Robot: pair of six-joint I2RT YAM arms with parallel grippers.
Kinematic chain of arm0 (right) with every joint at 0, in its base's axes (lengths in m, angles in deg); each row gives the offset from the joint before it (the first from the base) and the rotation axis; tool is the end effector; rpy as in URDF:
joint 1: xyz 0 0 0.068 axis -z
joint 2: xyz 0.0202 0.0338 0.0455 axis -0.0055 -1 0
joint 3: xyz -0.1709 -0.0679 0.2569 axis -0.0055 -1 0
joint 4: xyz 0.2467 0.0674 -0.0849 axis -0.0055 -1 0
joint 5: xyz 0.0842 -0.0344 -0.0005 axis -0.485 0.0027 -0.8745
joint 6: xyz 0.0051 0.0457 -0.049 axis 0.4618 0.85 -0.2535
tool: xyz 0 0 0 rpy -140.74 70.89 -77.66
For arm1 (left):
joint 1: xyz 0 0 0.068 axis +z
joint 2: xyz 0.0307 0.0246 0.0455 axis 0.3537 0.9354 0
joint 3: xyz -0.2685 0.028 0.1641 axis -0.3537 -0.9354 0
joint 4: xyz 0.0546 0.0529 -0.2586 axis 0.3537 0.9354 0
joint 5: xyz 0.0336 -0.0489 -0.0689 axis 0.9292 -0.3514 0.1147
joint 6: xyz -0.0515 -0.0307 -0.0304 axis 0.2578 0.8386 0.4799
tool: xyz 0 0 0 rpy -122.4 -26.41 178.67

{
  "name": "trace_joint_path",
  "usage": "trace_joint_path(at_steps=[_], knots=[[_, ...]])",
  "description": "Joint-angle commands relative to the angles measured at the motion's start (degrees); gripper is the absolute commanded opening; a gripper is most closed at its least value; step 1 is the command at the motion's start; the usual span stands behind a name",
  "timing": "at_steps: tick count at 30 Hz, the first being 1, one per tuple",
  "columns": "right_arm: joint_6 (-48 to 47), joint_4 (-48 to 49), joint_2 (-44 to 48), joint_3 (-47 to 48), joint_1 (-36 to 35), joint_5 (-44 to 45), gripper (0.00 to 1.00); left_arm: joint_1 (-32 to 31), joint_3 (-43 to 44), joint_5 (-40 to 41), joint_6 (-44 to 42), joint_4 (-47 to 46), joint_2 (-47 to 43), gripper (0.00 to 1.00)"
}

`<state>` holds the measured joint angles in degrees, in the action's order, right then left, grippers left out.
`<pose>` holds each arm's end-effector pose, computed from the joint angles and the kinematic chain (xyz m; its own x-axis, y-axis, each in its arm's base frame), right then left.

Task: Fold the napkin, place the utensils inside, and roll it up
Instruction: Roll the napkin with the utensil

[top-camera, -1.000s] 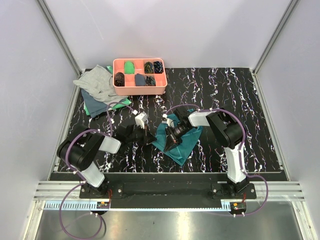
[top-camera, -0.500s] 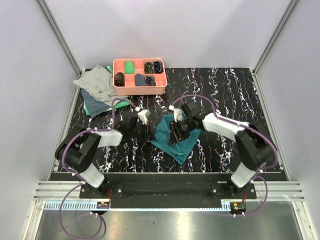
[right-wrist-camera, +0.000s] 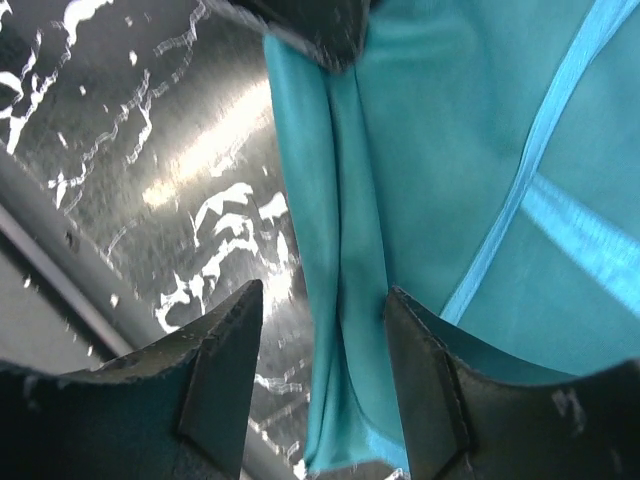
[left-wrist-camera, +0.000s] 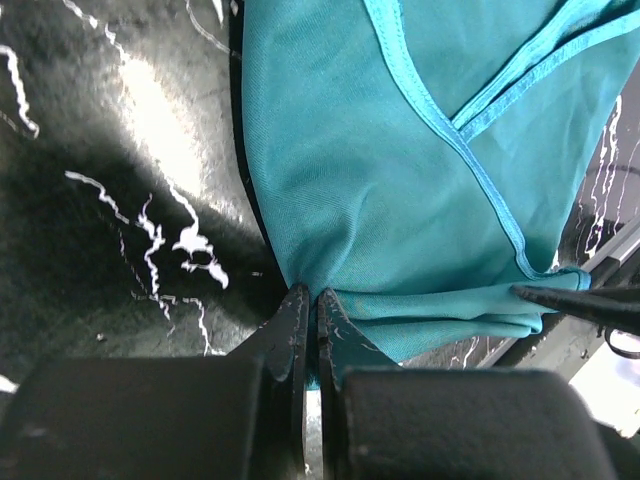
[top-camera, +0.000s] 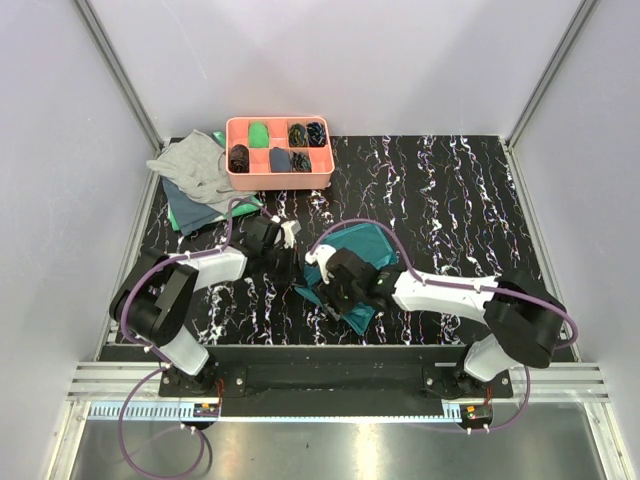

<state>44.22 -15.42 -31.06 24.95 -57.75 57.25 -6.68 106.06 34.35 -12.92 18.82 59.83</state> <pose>0.1732 0.2732 0.2123 -0.5098 -0.5864 -0.6294 -0.7970 0.5974 0.0890 0.2623 -0.1631 0.1650 -0.9355 0.0589 -0.3484 0.2629 0.7748 -0.5750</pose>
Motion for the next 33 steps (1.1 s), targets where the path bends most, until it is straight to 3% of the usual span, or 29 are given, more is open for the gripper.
trace_joint_path(at_steps=[1,9,12,15,19,22,24,26,27,33], knots=[[-2.6,5.9,-2.1,1.0,-3.2,9.3,0.6,0.5,2.5,-0.5,0.0,4.2,0.4,0.0],[-2.9,5.8,-6.7,2.0,-4.2,9.0,0.58,0.9,2.8,-2.2,0.6,5.0,0.7,0.0],[-2.5,5.1,-7.8,2.7,-4.3,8.6,0.52,1.0,2.8,-2.2,0.3,5.5,0.4,0.0],[-1.9,3.1,-9.8,4.0,-4.2,7.7,0.29,1.3,3.0,-2.9,0.2,5.6,0.0,0.0],[-0.6,0.4,-12.5,5.6,-3.7,4.6,0.15,1.5,3.1,-3.4,0.4,5.6,-0.3,0.01],[0.4,-0.8,-13.2,6.2,-2.8,1.4,0.08,2.1,2.9,-3.1,0.9,5.6,-1.4,0.16],[1.1,-0.9,-13.2,6.0,-2.1,-3.3,0.04,2.7,2.6,-2.6,1.2,5.5,-2.9,0.33],[1.3,-1.0,-13.6,5.8,-0.9,-7.5,0.02,3.1,2.3,-2.1,1.2,5.2,-4.1,0.39],[1.3,-0.8,-13.7,5.8,-0.5,-8.8,0.01,3.5,2.1,-1.8,1.6,5.2,-5.4,0.49],[0.6,0.1,-15.1,5.5,3.2,-19.1,0.0,4.7,0.5,0.3,2.3,4.3,-10.2,0.62]])
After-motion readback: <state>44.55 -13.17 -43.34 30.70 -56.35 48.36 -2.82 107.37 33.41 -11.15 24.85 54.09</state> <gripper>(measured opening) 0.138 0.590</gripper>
